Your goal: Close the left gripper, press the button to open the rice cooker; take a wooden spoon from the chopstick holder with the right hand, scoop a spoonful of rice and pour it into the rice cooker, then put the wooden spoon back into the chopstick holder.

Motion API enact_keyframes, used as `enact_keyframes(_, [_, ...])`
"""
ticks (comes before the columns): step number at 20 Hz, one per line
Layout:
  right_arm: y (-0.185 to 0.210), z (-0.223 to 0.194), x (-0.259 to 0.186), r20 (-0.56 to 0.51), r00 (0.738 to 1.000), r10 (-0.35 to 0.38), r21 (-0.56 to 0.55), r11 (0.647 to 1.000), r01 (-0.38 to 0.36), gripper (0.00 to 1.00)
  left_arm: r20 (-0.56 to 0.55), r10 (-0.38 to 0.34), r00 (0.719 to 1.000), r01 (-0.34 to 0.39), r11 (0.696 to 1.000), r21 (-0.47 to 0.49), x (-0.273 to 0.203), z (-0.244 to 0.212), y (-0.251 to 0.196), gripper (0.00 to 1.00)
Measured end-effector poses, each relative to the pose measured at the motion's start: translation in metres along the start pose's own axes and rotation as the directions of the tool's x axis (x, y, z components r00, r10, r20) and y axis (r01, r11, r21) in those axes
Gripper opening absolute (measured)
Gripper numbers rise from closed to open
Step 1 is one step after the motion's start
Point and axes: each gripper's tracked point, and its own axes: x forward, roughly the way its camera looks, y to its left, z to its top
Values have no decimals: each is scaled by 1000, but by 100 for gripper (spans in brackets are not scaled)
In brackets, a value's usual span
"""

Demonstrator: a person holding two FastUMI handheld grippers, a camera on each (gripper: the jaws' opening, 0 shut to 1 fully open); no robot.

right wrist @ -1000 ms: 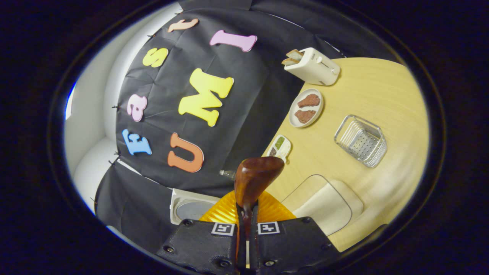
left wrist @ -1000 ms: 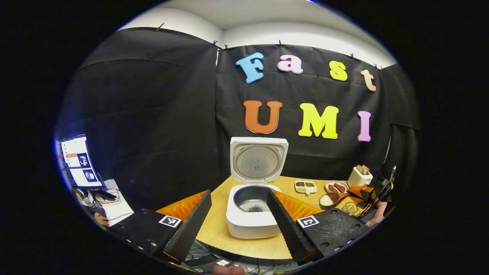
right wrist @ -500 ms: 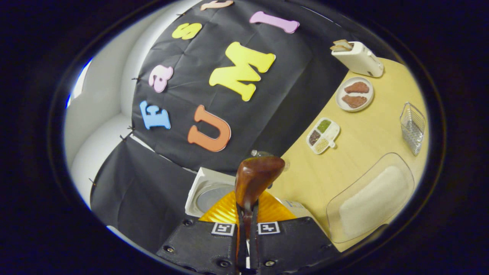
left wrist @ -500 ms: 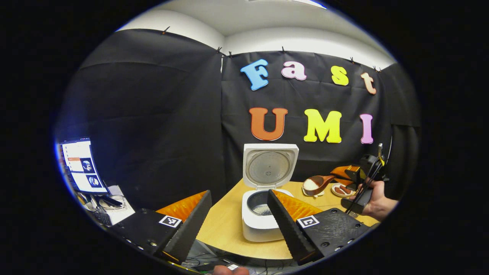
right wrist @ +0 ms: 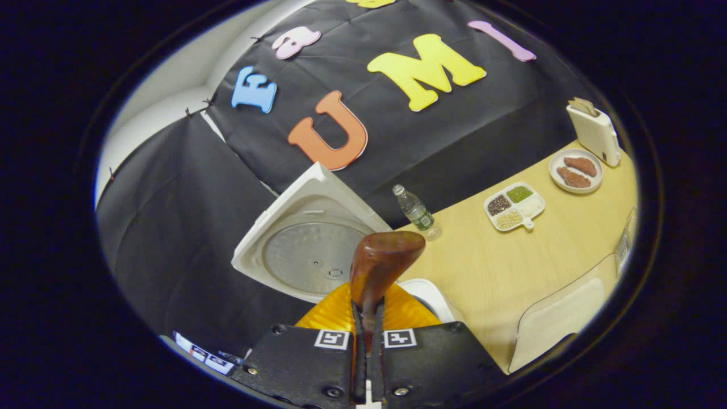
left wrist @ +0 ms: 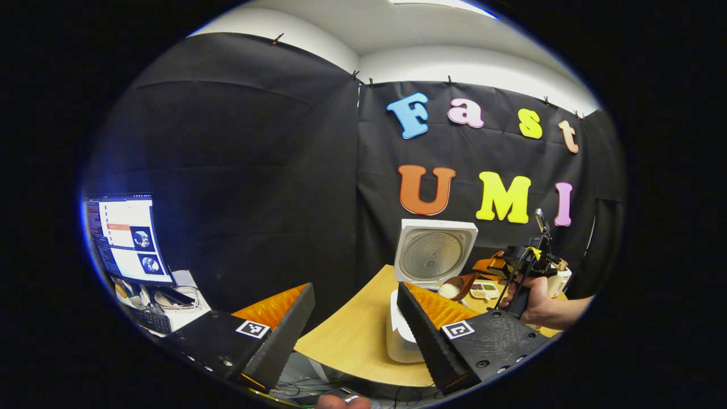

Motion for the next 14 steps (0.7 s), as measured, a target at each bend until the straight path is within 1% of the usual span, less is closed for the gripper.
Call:
enact_keyframes(3, [-3, -8, 9, 2, 999, -53, -137, 989, 52, 8, -7, 16, 1000, -16, 1000, -3, 1, -2, 11, 95])
enact_keyframes(5, [-2, -12, 11, 4, 997, -74, -200, 977, 74, 8, -13, 22, 1000, -22, 1000, -10, 2, -3, 16, 95])
enact_keyframes(10, [3, -15, 6, 20, 996, -83, -321, 943, 85, 9, -14, 5, 1000, -6, 1000, -22, 0, -5, 12, 95])
enact_keyframes(12, [5, -13, 2, 38, 995, -87, -384, 918, 96, 9, -17, -4, 1000, 4, 1000, -20, -1, -5, 9, 95])
enact_keyframes(14, [11, -9, -1, 58, 995, -81, -456, 885, 99, 9, -19, -12, 1000, 11, 1000, -23, -2, -6, 6, 95])
